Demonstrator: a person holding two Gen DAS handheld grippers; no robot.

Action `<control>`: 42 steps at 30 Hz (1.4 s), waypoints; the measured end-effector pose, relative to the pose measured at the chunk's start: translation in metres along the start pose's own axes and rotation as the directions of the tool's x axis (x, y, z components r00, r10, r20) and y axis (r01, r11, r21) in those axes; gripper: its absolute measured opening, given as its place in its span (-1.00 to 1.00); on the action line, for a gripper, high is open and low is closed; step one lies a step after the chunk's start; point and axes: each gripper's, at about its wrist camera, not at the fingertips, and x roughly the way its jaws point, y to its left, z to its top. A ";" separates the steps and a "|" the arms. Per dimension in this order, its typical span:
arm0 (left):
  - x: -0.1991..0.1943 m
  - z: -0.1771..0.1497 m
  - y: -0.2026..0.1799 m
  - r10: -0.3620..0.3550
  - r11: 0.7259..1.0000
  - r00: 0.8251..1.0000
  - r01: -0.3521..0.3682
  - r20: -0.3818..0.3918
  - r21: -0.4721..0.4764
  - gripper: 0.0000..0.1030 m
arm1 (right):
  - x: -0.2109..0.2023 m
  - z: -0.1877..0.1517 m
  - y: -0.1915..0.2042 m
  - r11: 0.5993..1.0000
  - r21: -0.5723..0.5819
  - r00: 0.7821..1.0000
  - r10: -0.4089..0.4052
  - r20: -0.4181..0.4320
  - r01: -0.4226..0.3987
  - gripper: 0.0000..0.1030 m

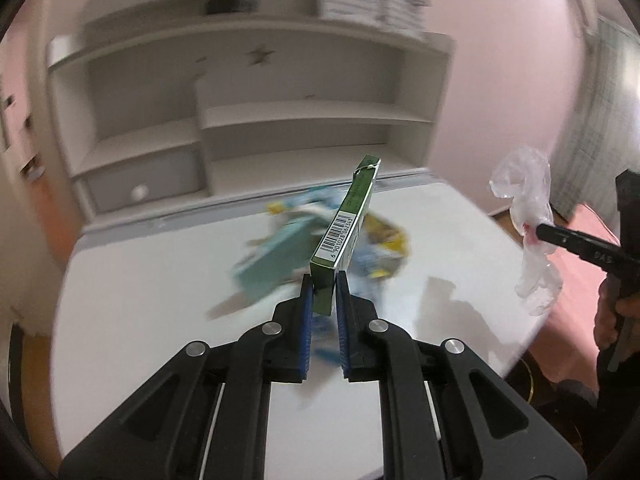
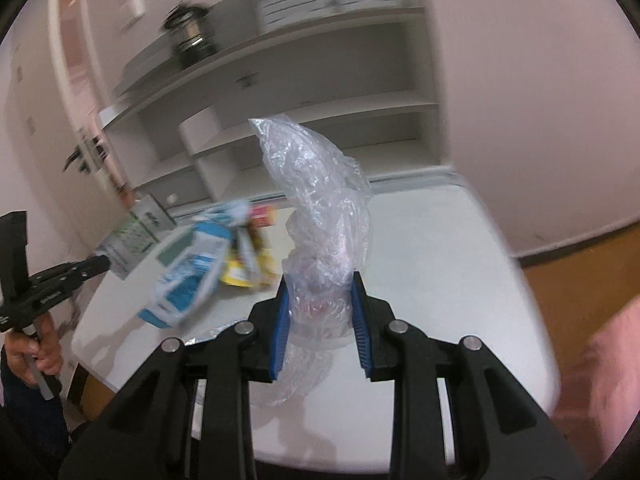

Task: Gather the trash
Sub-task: 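Carry the green box and plastic bag to the bin and release both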

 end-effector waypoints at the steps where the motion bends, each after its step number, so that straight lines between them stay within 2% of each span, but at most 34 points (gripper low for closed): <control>1: 0.002 0.003 -0.013 -0.020 1.000 1.000 0.019 0.002 0.017 -0.80 | -0.012 -0.007 -0.017 0.999 0.033 1.000 -0.026 0.012 0.026 -0.45; 4: 0.012 0.008 -0.070 -0.112 0.989 0.994 0.112 -0.012 0.094 -0.80 | -0.045 -0.030 -0.071 0.983 0.139 0.992 -0.122 0.029 0.117 -0.45; 6: 0.022 0.007 -0.117 -0.186 0.971 0.982 0.189 -0.032 0.149 -0.80 | -0.068 -0.051 -0.109 0.958 0.219 0.980 -0.196 0.028 0.185 -0.45; 11: 0.056 -0.013 -0.236 -0.343 0.897 0.929 0.368 -0.137 0.247 -0.80 | -0.113 -0.111 -0.187 0.861 0.374 0.933 -0.360 -0.031 0.344 -0.45; 12: 0.066 -0.021 -0.263 -0.380 0.875 0.910 0.412 -0.169 0.255 -0.80 | -0.121 -0.129 -0.207 0.829 0.411 0.919 -0.390 -0.059 0.379 -0.45; 15: 0.095 -0.046 -0.330 -0.434 0.825 0.866 0.493 -0.250 0.276 -0.80 | -0.133 -0.171 -0.249 0.751 0.486 0.888 -0.439 -0.139 0.447 -0.45; 16: 0.109 -0.060 -0.357 -0.459 0.798 0.837 0.536 -0.299 0.276 -0.80 | -0.135 -0.182 -0.261 0.729 0.506 0.881 -0.444 -0.163 0.461 -0.45; 19: 0.139 -0.092 -0.409 -0.467 0.759 0.796 0.585 -0.386 0.286 -0.80 | -0.137 -0.215 -0.292 0.662 0.560 0.862 -0.449 -0.237 0.499 -0.45; 21: 0.166 -0.119 -0.441 -0.463 0.736 0.758 0.618 -0.460 0.278 -0.80 | -0.134 -0.234 -0.308 0.623 0.565 0.838 -0.459 -0.295 0.541 -0.45; 23: 0.192 -0.143 -0.465 -0.452 0.720 0.723 0.642 -0.523 0.264 -0.80 | -0.127 -0.249 -0.320 0.600 0.564 0.822 -0.453 -0.345 0.567 -0.45; 27: 0.233 -0.179 -0.490 -0.419 0.715 0.689 0.652 -0.592 0.253 -0.80 | -0.110 -0.272 -0.336 0.571 0.564 0.802 -0.417 -0.427 0.597 -0.45; 30: 0.255 -0.194 -0.499 -0.385 0.717 0.687 0.643 -0.616 0.269 -0.80 | -0.103 -0.281 -0.343 0.567 0.563 0.798 -0.395 -0.455 0.601 -0.45; 31: 0.261 -0.197 -0.499 -0.381 0.720 0.681 0.643 -0.625 0.262 -0.80 | -0.100 -0.282 -0.344 0.567 0.561 0.797 -0.391 -0.460 0.603 -0.45; 32: 0.270 -0.200 -0.500 -0.385 0.720 0.663 0.651 -0.642 0.240 -0.80 | -0.098 -0.281 -0.345 0.568 0.560 0.796 -0.387 -0.466 0.604 -0.45; 34: 0.277 -0.206 -0.506 -0.385 0.721 0.653 0.654 -0.652 0.229 -0.80 | -0.097 -0.283 -0.348 0.569 0.558 0.794 -0.380 -0.474 0.605 -0.45; 37: 0.287 -0.210 -0.514 -0.391 0.705 0.636 0.671 -0.665 0.228 -0.78 | -0.089 -0.283 -0.348 0.567 0.558 0.793 -0.374 -0.481 0.606 -0.45; 38: 0.288 -0.216 -0.514 -0.393 0.705 0.632 0.673 -0.668 0.223 -0.74 | -0.088 -0.284 -0.347 0.567 0.558 0.793 -0.371 -0.483 0.606 -0.45; 40: 0.291 -0.221 -0.514 -0.389 0.707 0.624 0.674 -0.678 0.214 -0.42 | -0.086 -0.287 -0.349 0.569 0.560 0.795 -0.361 -0.487 0.602 -0.45; 41: 0.291 -0.222 -0.513 -0.389 0.708 0.625 0.673 -0.677 0.214 -0.13 | -0.085 -0.288 -0.349 0.571 0.561 0.797 -0.356 -0.488 0.599 -0.45; 42: 0.290 -0.224 -0.513 -0.389 0.708 0.629 0.671 -0.673 0.218 0.01 | -0.085 -0.288 -0.349 0.572 0.562 0.797 -0.351 -0.491 0.598 -0.45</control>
